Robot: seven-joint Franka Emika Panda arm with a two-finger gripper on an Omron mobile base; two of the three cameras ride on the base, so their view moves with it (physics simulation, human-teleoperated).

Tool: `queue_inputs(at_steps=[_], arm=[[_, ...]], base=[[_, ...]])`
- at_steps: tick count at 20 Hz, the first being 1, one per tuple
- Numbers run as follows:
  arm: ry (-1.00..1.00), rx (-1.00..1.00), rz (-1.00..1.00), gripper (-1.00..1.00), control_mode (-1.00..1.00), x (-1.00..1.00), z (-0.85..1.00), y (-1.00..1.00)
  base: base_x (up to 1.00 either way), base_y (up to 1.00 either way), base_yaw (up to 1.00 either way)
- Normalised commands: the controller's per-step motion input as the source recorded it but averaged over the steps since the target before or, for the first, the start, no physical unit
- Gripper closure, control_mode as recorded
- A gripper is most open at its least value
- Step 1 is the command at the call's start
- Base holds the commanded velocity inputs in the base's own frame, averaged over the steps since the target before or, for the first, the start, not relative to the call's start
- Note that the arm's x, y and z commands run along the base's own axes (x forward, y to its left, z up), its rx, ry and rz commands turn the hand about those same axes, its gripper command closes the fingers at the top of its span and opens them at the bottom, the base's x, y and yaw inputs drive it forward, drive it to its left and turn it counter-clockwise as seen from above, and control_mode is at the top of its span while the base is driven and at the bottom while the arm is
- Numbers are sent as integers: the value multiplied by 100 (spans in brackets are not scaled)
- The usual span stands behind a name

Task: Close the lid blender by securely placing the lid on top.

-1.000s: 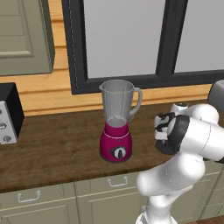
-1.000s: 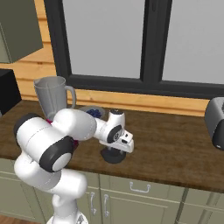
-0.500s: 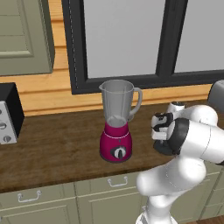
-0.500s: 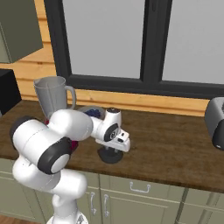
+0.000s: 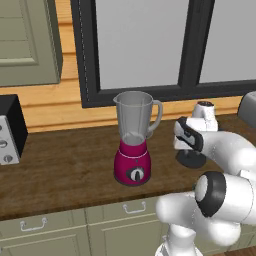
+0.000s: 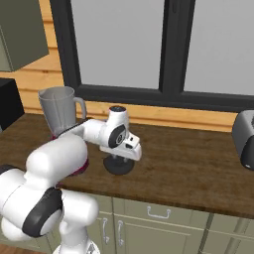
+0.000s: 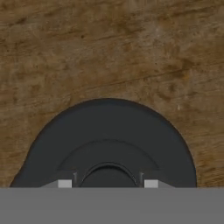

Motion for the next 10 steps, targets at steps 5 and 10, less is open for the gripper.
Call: queue_inputs(at_steps=[5,10], arm=[[-13,-9,2,100,-100,-28,100,10],[-13,-3,4,100,-100,-25,100,0]], base=[[0,0,0],[0,0,0]])
